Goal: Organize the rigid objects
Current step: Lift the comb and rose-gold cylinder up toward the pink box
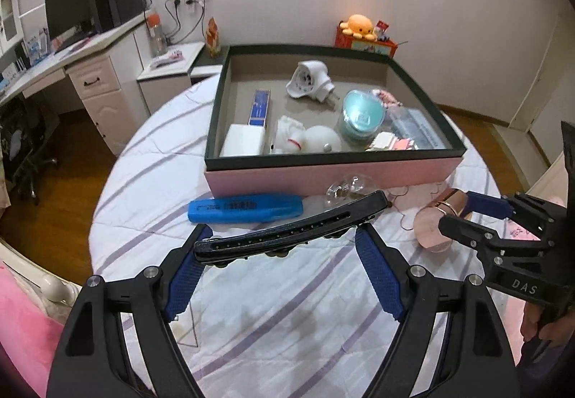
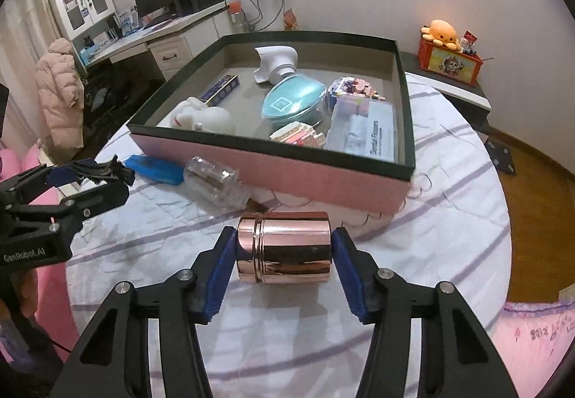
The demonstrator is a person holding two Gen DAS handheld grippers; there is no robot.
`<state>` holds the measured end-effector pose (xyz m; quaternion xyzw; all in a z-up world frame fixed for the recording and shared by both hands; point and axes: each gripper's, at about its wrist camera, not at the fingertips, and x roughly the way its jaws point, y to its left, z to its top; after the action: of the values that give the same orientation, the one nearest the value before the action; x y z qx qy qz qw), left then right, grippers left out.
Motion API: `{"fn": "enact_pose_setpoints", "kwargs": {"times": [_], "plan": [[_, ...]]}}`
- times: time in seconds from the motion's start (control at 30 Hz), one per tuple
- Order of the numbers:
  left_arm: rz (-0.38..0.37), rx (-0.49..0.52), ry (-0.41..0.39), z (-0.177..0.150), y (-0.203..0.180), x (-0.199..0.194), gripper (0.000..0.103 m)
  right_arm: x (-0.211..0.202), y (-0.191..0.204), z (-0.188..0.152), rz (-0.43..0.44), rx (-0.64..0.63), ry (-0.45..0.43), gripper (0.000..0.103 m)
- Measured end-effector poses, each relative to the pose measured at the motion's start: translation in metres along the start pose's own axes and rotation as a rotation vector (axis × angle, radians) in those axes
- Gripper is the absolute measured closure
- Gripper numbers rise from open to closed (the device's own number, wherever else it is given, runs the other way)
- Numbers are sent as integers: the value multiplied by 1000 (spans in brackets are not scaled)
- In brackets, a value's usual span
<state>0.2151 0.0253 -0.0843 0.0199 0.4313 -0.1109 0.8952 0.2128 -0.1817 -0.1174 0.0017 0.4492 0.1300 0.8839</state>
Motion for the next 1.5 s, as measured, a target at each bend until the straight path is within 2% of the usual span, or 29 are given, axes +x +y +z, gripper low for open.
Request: {"fn": "enact_pose_setpoints", "kwargs": {"times": [0.2,0.47,0.67,0.77,0.97,1.27,1.5], "plan": [[-4,4,-66,0,-2,-28,20,-35,9,-6,-32,-9,-65,48],[-4,19,-210,3,-5,-82,20,-110,25,-11,-94,-52,-234,48],[19,26,-308,1,-7,-119,20,-152,37,-16,-119,-73,-344,48],[59,17,-346,-2,-8,-134,20,-169,44,-22,-121,-78,-385,48],[47,12,-333,-9,-8,-135,20,-183,44,-37,-107,-49,-431,48],[39,1,-273,-10,-7,-116,20,-159,32,-42,-101,-13,-346,48],[33,6,-268,-5,-9,-111,20,-158,25,-38,-106,-3,-343,48]]}}
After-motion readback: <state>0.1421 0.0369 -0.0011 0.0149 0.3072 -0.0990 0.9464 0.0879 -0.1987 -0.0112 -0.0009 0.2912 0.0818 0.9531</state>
